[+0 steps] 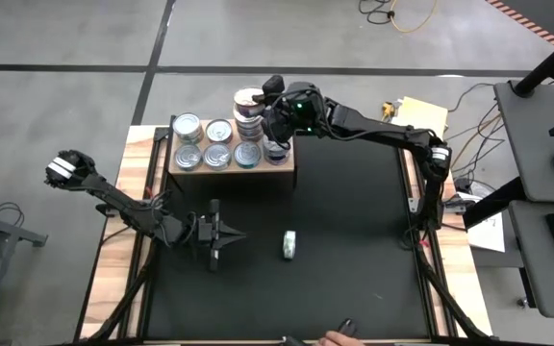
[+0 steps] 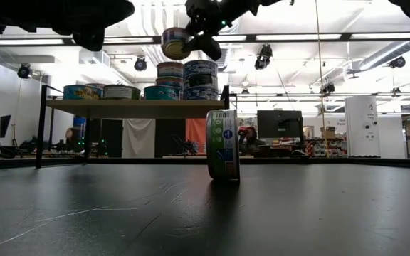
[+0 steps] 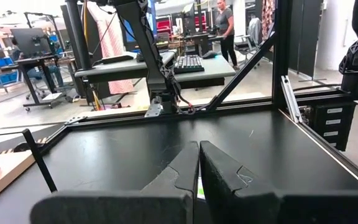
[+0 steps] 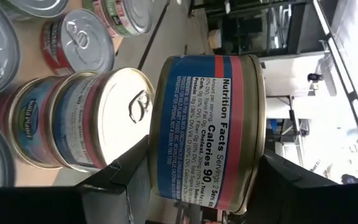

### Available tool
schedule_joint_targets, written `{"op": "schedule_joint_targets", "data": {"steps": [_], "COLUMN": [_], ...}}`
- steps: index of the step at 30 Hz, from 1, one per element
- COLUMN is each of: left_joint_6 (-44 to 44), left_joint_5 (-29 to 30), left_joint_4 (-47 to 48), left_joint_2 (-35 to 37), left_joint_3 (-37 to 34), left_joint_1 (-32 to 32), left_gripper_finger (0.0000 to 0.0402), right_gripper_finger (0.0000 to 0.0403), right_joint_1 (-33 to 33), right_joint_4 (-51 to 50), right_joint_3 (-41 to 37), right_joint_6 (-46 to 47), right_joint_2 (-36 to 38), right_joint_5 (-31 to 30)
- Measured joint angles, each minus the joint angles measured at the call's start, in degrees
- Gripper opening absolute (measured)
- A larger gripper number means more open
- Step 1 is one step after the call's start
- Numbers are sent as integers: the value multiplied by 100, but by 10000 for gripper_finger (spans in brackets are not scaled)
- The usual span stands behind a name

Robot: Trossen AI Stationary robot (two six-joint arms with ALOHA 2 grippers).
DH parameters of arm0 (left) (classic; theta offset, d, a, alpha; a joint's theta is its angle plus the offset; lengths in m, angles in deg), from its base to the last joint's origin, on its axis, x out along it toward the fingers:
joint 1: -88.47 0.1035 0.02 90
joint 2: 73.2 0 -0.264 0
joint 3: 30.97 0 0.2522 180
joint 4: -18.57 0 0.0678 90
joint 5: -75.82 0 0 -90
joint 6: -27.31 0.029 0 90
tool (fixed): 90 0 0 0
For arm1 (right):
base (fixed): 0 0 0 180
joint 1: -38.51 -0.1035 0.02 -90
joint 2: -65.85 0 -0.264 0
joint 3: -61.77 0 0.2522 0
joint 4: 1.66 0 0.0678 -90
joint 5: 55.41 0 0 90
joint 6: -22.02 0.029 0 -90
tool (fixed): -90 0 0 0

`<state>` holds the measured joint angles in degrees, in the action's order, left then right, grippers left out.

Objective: Stack canned seafood by type on shelf
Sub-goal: Stack the blue and pink tuna can on top of the other blue and pink tuna can on the shelf

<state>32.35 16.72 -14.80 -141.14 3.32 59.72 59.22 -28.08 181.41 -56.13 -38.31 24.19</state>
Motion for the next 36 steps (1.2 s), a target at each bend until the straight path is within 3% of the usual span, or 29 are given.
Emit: {"op": "schedule_joint_targets", "data": {"steps": [36], "left_joint_6": [0], "left_joint_5": [0], "left_joint_4": [-2], "left_joint_2": [0], "left_joint_3": [2], "left_joint_1": [0], "left_gripper_finger": [0], "right_gripper_finger": [185], "right_joint_1": [70], "right_joint_4": [-99], "right_joint_3": [-120], "right_joint_6": [210], "right_joint_2": [0], "right_joint_5": [212]}}
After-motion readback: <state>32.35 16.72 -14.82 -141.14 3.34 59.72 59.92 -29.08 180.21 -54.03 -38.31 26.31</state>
